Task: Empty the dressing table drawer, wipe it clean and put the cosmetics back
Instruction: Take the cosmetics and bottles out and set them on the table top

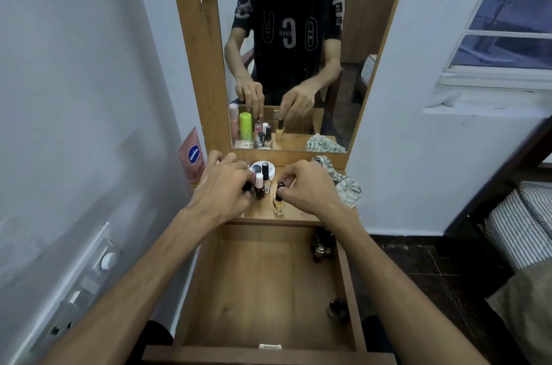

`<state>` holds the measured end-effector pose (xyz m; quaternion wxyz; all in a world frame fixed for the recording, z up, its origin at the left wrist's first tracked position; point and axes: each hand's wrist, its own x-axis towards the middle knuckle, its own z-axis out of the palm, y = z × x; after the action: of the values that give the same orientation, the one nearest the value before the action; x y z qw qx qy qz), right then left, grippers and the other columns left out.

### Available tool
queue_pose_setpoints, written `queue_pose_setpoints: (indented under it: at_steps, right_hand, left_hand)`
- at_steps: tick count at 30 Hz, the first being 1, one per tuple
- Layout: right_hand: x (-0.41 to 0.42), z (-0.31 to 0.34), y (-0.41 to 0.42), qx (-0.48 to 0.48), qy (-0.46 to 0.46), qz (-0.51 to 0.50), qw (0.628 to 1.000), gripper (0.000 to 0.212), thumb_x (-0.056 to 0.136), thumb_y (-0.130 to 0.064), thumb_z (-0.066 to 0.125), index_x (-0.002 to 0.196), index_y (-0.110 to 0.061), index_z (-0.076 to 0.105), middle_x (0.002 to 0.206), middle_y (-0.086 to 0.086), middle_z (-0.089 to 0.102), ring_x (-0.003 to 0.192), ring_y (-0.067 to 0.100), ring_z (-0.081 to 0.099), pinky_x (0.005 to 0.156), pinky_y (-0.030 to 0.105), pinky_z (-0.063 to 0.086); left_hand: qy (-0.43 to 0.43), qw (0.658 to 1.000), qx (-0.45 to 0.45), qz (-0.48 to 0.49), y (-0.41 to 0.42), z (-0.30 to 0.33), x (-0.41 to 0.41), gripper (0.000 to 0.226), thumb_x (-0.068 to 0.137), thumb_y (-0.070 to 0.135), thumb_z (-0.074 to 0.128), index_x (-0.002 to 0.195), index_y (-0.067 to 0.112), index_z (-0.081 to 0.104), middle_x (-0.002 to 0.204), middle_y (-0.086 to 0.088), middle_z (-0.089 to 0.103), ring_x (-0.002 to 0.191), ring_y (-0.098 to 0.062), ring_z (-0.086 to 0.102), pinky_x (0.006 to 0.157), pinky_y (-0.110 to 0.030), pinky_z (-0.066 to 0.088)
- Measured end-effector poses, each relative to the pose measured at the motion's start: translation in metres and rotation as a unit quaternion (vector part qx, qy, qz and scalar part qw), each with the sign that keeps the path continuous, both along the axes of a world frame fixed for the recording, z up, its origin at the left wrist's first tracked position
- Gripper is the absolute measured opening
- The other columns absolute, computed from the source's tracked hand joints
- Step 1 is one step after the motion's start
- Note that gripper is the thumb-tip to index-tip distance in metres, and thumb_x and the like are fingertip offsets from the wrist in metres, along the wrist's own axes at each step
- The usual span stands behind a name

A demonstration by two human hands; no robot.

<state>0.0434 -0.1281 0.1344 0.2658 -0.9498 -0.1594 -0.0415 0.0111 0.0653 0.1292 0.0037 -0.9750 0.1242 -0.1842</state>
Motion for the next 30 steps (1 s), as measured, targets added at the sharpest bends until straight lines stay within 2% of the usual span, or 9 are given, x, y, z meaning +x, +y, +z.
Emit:
queue_pose_setpoints:
  at_steps: [7, 12, 16, 20, 23, 26, 30]
  right_hand:
    - [0.020, 0.001, 0.015, -0.014, -0.006, 0.003, 1.000, 0.022, 0.068, -0.018, 0.070, 0.086, -0.026, 0.079, 0.072, -0.008, 0.071, 0.074, 0.019, 0.068, 0.070, 0.037, 0.061]
    - [0.026, -0.001, 0.020, -0.010, 0.008, 0.003, 1.000, 0.029, 0.070, -0.017, 0.067, 0.093, -0.028, 0.081, 0.078, -0.007, 0.074, 0.080, 0.020, 0.069, 0.072, 0.036, 0.060]
    - [0.029, -0.002, 0.022, -0.004, 0.017, 0.001, 1.000, 0.031, 0.070, -0.016, 0.066, 0.094, -0.030, 0.080, 0.080, -0.008, 0.074, 0.084, 0.021, 0.070, 0.075, 0.037, 0.059]
    - [0.027, -0.004, 0.020, -0.005, 0.016, 0.012, 1.000, 0.034, 0.071, -0.015, 0.068, 0.100, -0.029, 0.078, 0.079, -0.010, 0.072, 0.085, 0.020, 0.070, 0.078, 0.040, 0.060]
    - [0.025, -0.006, 0.013, 0.007, 0.005, 0.014, 1.000, 0.040, 0.072, -0.014, 0.067, 0.107, -0.030, 0.077, 0.081, -0.012, 0.071, 0.085, 0.017, 0.069, 0.078, 0.042, 0.060]
    - [0.017, -0.010, -0.001, 0.026, -0.020, 0.005, 0.999, 0.033, 0.075, -0.020, 0.069, 0.105, -0.031, 0.078, 0.080, -0.015, 0.071, 0.081, 0.009, 0.068, 0.076, 0.036, 0.060]
    - [-0.004, -0.021, -0.033, 0.027, -0.006, -0.012, 1.000, 0.014, 0.079, -0.024, 0.073, 0.091, -0.028, 0.079, 0.073, -0.017, 0.070, 0.074, 0.003, 0.067, 0.072, 0.031, 0.059]
  left_hand:
    - [0.009, 1.000, 0.026, 0.002, -0.004, -0.001, 0.011, 0.019, 0.076, 0.029, 0.070, 0.093, 0.024, 0.078, 0.091, 0.008, 0.072, 0.093, -0.017, 0.052, 0.093, -0.039, 0.031]
    - [0.003, 0.999, 0.031, 0.004, -0.005, -0.004, 0.014, 0.020, 0.076, 0.025, 0.069, 0.094, 0.022, 0.078, 0.091, 0.006, 0.072, 0.094, -0.019, 0.051, 0.093, -0.039, 0.029]
    - [-0.001, 0.999, 0.039, -0.005, -0.004, -0.006, 0.015, 0.029, 0.082, 0.032, 0.055, 0.095, 0.021, 0.078, 0.094, 0.004, 0.072, 0.098, -0.020, 0.052, 0.096, -0.040, 0.030]
    - [-0.015, 0.999, 0.047, -0.005, -0.005, -0.007, 0.013, 0.019, 0.079, 0.027, 0.068, 0.092, 0.018, 0.078, 0.092, 0.003, 0.073, 0.096, -0.021, 0.054, 0.095, -0.041, 0.033]
    - [-0.021, 0.999, 0.048, 0.000, -0.005, -0.010, 0.012, 0.021, 0.074, 0.024, 0.073, 0.093, 0.018, 0.078, 0.094, 0.002, 0.073, 0.096, -0.021, 0.055, 0.095, -0.042, 0.035]
    - [-0.050, 0.999, 0.017, -0.006, -0.005, -0.014, 0.007, 0.019, 0.070, 0.021, 0.075, 0.089, 0.022, 0.077, 0.094, 0.005, 0.071, 0.094, -0.020, 0.055, 0.092, -0.040, 0.035]
    - [-0.096, 0.992, -0.068, -0.052, -0.016, -0.026, -0.011, 0.015, 0.077, 0.022, 0.069, 0.091, 0.021, 0.075, 0.096, 0.006, 0.071, 0.093, -0.017, 0.056, 0.089, -0.038, 0.037]
